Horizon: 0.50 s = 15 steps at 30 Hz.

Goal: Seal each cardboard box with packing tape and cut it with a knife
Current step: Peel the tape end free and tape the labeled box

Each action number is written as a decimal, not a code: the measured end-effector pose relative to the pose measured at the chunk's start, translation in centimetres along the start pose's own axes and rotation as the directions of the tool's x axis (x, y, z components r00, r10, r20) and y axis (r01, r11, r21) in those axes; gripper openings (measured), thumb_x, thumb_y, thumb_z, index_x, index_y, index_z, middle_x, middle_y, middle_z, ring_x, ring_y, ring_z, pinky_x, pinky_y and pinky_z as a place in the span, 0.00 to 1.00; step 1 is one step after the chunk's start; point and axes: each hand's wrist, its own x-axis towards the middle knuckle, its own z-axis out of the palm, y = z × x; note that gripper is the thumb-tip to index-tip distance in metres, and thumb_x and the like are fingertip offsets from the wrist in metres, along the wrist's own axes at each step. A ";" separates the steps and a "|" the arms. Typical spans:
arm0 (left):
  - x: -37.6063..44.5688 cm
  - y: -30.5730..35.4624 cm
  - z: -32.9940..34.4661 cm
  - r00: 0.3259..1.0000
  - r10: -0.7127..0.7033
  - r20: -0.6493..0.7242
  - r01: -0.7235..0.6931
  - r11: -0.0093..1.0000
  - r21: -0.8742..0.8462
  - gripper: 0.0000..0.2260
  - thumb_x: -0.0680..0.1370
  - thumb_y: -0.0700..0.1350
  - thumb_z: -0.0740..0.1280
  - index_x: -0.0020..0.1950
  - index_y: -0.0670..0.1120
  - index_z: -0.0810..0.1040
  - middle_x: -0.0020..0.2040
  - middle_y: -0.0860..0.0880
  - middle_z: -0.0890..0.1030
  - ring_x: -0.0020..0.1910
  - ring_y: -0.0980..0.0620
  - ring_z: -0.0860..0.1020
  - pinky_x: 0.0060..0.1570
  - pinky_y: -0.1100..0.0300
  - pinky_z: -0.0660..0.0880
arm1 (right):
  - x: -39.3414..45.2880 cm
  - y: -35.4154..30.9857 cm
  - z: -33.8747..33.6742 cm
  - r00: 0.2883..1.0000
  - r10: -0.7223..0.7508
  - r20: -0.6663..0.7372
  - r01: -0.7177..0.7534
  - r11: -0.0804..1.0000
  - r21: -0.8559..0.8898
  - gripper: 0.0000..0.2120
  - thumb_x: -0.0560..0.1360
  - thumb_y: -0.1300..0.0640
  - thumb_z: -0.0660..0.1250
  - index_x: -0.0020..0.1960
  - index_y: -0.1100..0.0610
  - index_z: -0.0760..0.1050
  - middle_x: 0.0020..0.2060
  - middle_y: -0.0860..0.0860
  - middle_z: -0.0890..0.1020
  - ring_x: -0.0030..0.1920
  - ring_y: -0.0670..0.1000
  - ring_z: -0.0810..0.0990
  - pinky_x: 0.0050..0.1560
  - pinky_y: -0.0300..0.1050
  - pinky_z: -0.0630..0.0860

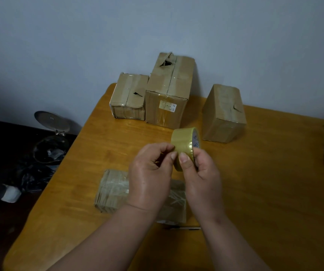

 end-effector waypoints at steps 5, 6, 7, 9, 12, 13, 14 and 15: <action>0.0 -0.1 0.0 0.999 -0.028 0.020 0.027 0.999 0.037 0.11 0.74 0.38 0.73 0.42 0.55 0.80 0.41 0.56 0.80 0.42 0.60 0.79 0.39 0.72 0.74 | -0.4 0.2 0.5 0.999 0.022 -0.031 -0.022 1.000 0.003 0.06 0.80 0.54 0.64 0.52 0.49 0.79 0.43 0.44 0.83 0.45 0.42 0.82 0.40 0.32 0.76; 0.0 -0.1 0.0 0.999 -0.039 0.024 0.037 0.998 0.057 0.11 0.74 0.38 0.72 0.40 0.55 0.80 0.40 0.56 0.80 0.41 0.59 0.78 0.38 0.72 0.74 | -0.4 0.2 0.6 0.999 0.024 -0.031 -0.024 1.000 0.005 0.06 0.80 0.55 0.63 0.52 0.50 0.79 0.43 0.44 0.83 0.45 0.42 0.82 0.40 0.32 0.76; 0.0 -0.2 -0.1 0.998 -0.050 0.028 0.047 0.996 0.075 0.11 0.75 0.38 0.72 0.39 0.55 0.79 0.39 0.55 0.79 0.41 0.59 0.78 0.37 0.72 0.73 | -0.3 0.3 0.7 0.999 0.024 -0.030 -0.024 1.000 0.002 0.06 0.80 0.55 0.63 0.52 0.50 0.79 0.44 0.43 0.83 0.45 0.42 0.82 0.41 0.32 0.76; -0.1 -0.2 -0.2 0.997 -0.070 0.032 0.067 0.994 0.081 0.10 0.75 0.39 0.72 0.39 0.54 0.79 0.39 0.55 0.79 0.41 0.59 0.78 0.38 0.71 0.73 | -0.2 0.2 0.7 1.000 0.016 -0.021 -0.016 1.000 -0.010 0.06 0.80 0.55 0.63 0.53 0.49 0.79 0.44 0.43 0.83 0.46 0.42 0.82 0.41 0.33 0.76; 0.0 -0.2 -0.4 0.995 -0.097 0.028 0.097 0.995 0.024 0.09 0.76 0.41 0.72 0.45 0.56 0.78 0.43 0.54 0.80 0.42 0.58 0.79 0.39 0.68 0.76 | -0.1 0.2 0.8 1.000 -0.008 -0.014 0.008 1.000 -0.007 0.06 0.81 0.55 0.63 0.53 0.49 0.79 0.45 0.42 0.83 0.46 0.41 0.82 0.42 0.31 0.76; 0.0 -0.2 -0.4 0.995 -0.101 0.026 0.101 0.995 0.011 0.09 0.76 0.42 0.72 0.47 0.56 0.78 0.44 0.54 0.80 0.43 0.57 0.80 0.40 0.67 0.78 | -0.1 0.2 0.8 1.000 -0.014 -0.017 0.014 1.000 -0.006 0.06 0.81 0.55 0.63 0.53 0.48 0.79 0.45 0.41 0.83 0.46 0.40 0.82 0.41 0.31 0.75; -0.1 -0.2 -0.4 0.995 -0.099 0.025 0.098 0.995 0.013 0.08 0.76 0.42 0.72 0.48 0.56 0.79 0.46 0.54 0.80 0.44 0.57 0.80 0.41 0.64 0.79 | -0.2 0.2 0.8 1.000 -0.020 -0.018 0.020 1.000 -0.006 0.06 0.81 0.55 0.63 0.52 0.47 0.79 0.45 0.41 0.83 0.46 0.40 0.82 0.41 0.30 0.75; -0.2 -0.3 -0.4 0.995 -0.094 0.025 0.093 0.995 0.022 0.08 0.76 0.43 0.72 0.49 0.56 0.79 0.46 0.55 0.80 0.45 0.56 0.80 0.43 0.61 0.80 | -0.2 0.3 0.8 1.000 -0.025 -0.016 0.025 1.000 -0.009 0.06 0.81 0.55 0.63 0.52 0.47 0.78 0.45 0.41 0.83 0.46 0.40 0.82 0.41 0.30 0.75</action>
